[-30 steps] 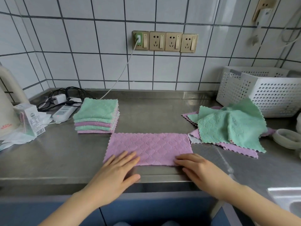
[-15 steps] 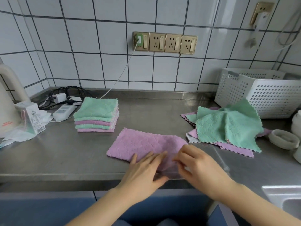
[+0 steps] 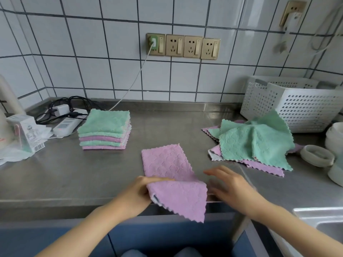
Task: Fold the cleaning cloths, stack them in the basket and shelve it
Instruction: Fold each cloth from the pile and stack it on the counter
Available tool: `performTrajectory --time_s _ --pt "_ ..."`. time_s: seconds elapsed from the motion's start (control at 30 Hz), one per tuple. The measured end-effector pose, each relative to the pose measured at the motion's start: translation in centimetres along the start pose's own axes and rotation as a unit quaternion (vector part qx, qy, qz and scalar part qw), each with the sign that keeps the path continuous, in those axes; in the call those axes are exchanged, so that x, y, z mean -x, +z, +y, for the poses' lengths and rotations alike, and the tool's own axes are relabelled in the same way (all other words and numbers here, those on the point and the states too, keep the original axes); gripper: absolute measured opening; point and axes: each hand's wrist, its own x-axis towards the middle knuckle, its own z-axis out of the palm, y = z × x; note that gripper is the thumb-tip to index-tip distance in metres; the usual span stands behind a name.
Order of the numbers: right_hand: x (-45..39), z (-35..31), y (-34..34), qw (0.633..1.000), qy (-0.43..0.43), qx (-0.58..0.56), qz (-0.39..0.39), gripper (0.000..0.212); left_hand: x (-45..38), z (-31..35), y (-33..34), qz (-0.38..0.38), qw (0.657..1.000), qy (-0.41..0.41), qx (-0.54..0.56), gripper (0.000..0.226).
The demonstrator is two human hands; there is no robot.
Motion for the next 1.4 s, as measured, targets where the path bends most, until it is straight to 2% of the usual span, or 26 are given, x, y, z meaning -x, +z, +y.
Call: performTrajectory --time_s 0.07,0.17,0.23,0.3,0.4,0.5,0.6,0.7,0.83,0.9,1.0,1.13,1.2,1.3,1.33,1.4 --pt "-0.5 -0.9 1.0 0.998 -0.01 -0.059 -0.026 0.046 0.5 0.1 -0.4 -0.005 1.0 -0.015 0.009 0.077" --pt "-1.3 -2.7 1.6 0.983 -0.009 -0.185 -0.01 0.028 0.8 0.8 -0.8 0.006 0.998 -0.05 0.04 0.053" --pt "-2.1 -3.9 1.4 0.959 0.019 -0.284 0.002 0.013 0.3 0.5 -1.1 0.073 0.987 -0.121 0.082 0.044" --pt "-3.8 -4.7 1.6 0.942 0.054 -0.33 0.028 0.011 -1.2 -0.4 -1.5 0.164 0.961 -0.176 0.137 0.04" --pt "-8.0 -4.5 2.5 0.939 0.148 -0.305 0.063 0.027 -3.4 -1.5 -1.9 0.204 0.928 -0.221 0.219 0.009" --pt "-11.0 -3.2 4.5 0.931 0.278 -0.235 0.009 0.028 -4.5 -2.4 -1.7 0.198 0.895 -0.292 0.273 0.018" --pt "-11.6 -2.8 5.8 0.93 0.325 -0.172 0.022 0.035 -5.0 -3.1 -1.6 0.209 0.889 -0.316 0.256 0.02" --pt "-11.6 -3.6 5.8 0.943 0.305 -0.124 0.053 0.031 -5.1 -3.7 -1.4 0.234 0.912 -0.296 0.162 0.026" --pt "-11.5 -4.3 6.0 0.941 0.29 -0.147 0.098 0.02 -5.6 -3.5 -1.2 0.244 0.933 -0.256 0.061 0.027" --pt "-11.8 -4.4 5.9 0.938 0.303 -0.143 0.089 0.017 -6.0 -3.5 -1.4 0.243 0.933 -0.262 0.03 0.027" --pt "-12.6 -4.1 6.2 0.935 0.33 -0.117 0.056 0.023 -6.4 -4.1 -1.3 0.236 0.932 -0.276 -0.006 0.029" --pt "-12.9 -3.9 6.4 0.929 0.352 -0.105 0.036 0.024 -6.2 -4.3 -1.1 0.268 0.925 -0.271 0.0 0.019" --pt "-12.8 -4.1 6.1 0.927 0.354 -0.118 0.039 0.022 -5.6 -4.1 -1.0 0.281 0.924 -0.258 -0.013 0.035" --pt "-12.6 -4.6 5.0 0.932 0.338 -0.123 0.042 0.022 -4.2 -3.9 -0.9 0.286 0.927 -0.154 -0.189 0.054" --pt "-12.5 -4.9 4.8 0.943 0.319 -0.086 0.046 0.02 -4.1 -4.0 -1.0 0.285 0.921 -0.102 -0.244 0.051" --pt "-12.2 -5.6 4.6 0.963 0.255 0.081 0.04 0.018 -4.2 -4.2 -1.1 0.239 0.923 -0.021 -0.301 0.045"
